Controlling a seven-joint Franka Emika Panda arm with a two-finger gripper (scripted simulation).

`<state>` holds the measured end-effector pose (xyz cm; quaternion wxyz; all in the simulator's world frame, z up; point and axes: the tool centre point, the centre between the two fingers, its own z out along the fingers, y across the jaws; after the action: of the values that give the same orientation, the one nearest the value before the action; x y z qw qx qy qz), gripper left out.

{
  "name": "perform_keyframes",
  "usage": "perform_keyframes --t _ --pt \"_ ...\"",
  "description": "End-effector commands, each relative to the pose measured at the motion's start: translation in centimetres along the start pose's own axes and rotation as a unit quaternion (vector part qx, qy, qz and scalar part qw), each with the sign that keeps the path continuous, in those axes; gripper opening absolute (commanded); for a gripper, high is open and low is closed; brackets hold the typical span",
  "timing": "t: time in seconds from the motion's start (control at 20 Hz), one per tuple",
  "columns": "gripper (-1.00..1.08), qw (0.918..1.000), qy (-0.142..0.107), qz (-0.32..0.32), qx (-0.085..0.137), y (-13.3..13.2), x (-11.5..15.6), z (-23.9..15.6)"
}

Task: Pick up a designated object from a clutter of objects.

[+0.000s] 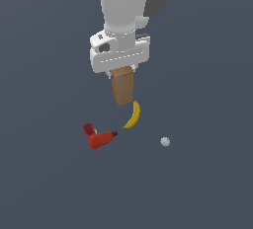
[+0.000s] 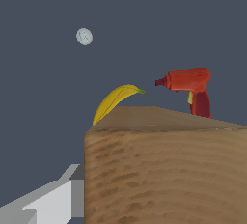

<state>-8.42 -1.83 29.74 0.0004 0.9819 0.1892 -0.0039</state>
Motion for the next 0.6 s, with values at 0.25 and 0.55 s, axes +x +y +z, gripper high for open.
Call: perform_keyframes --t 0.25,0.55 --pt "-1.00 1.0000 0.004 0.000 -0.001 -2.3 -0.3 -7.5" --pt "-1.00 1.0000 0.004 -0.001 -0.001 -3.8 -0.5 -12.0"
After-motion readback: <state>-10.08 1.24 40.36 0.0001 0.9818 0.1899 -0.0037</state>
